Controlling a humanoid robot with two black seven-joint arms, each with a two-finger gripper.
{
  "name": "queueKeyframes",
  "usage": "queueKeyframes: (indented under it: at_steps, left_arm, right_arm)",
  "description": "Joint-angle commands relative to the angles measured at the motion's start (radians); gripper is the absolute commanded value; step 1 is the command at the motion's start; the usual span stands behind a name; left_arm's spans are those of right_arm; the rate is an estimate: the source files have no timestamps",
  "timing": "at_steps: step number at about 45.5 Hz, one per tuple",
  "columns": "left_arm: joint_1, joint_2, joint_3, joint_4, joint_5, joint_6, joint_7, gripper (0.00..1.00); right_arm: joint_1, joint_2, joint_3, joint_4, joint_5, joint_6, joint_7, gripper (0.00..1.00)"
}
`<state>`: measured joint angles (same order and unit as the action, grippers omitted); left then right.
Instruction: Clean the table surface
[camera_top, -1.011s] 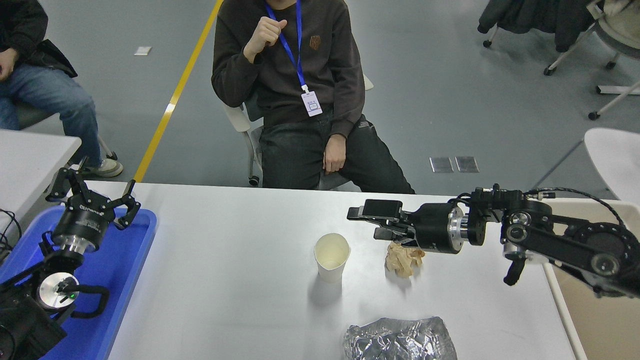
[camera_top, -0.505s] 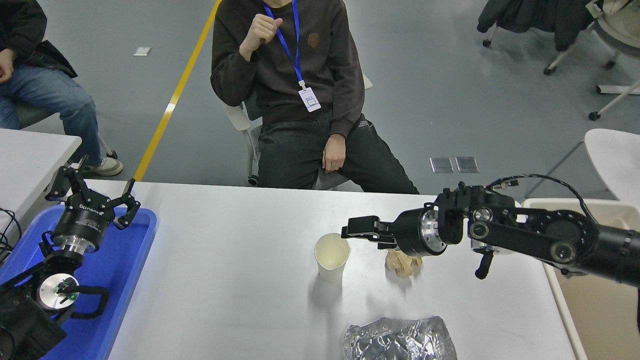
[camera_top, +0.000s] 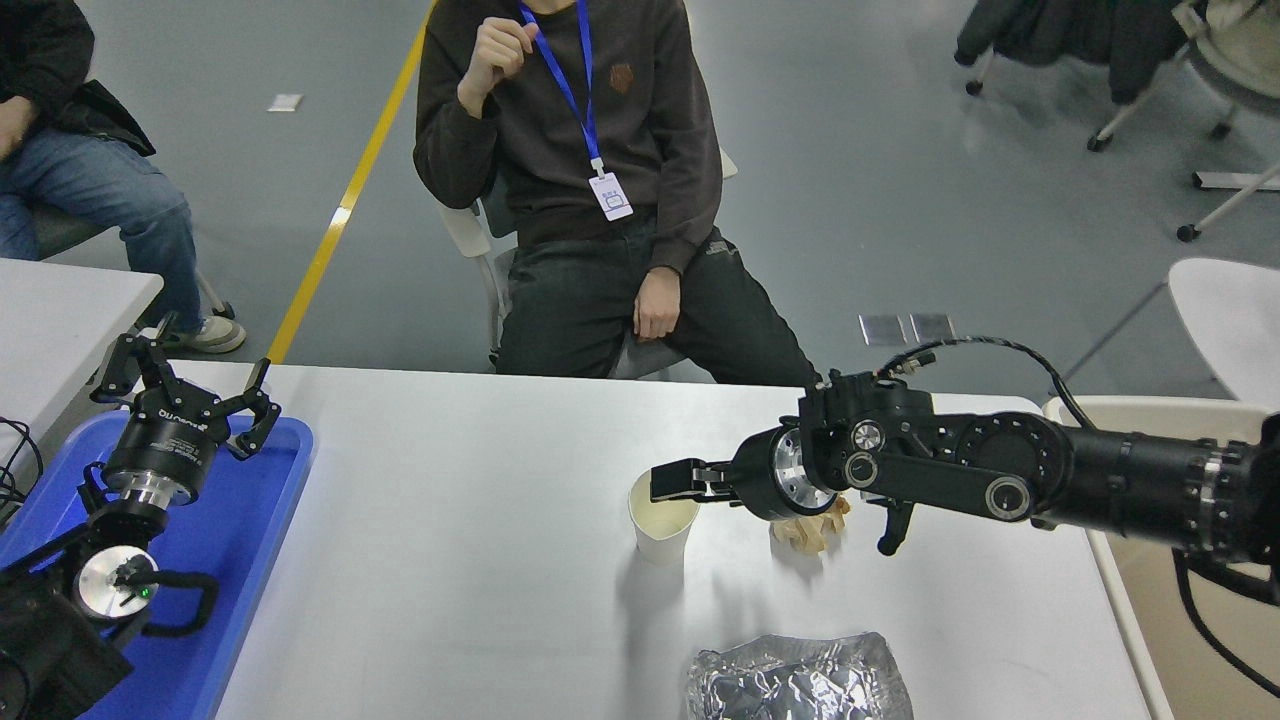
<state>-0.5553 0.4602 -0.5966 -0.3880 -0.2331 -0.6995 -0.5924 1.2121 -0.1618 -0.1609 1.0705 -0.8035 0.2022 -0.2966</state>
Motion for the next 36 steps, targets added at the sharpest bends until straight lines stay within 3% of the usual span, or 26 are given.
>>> queueKeyframes:
  at_steps: [1,16,28,36]
  left_arm:
    - [0.0,0.0,0.0,0.0,0.0,0.0,0.0,1.0]
    - [0.0,0.0,0.0,0.0,0.0,0.0,0.0,1.0]
    - [0.0,0.0,0.0,0.0,0.0,0.0,0.0,1.0]
    - [0.0,0.0,0.0,0.0,0.0,0.0,0.0,1.0]
  right_arm:
    - [-0.003,0.044,-0.008,-0.052,0.004,-0.009,-0.03,0.98]
    - [-0.02,0.16,-0.019,-0.144,0.004,-0.021,-0.032,0.98]
    - [-0.023,0.162,-0.025,-0.149,-0.003,-0.021,-0.03,0.89]
    - [-0.025,0.148,-0.025,-0.147,-0.006,-0.018,-0.03,0.88]
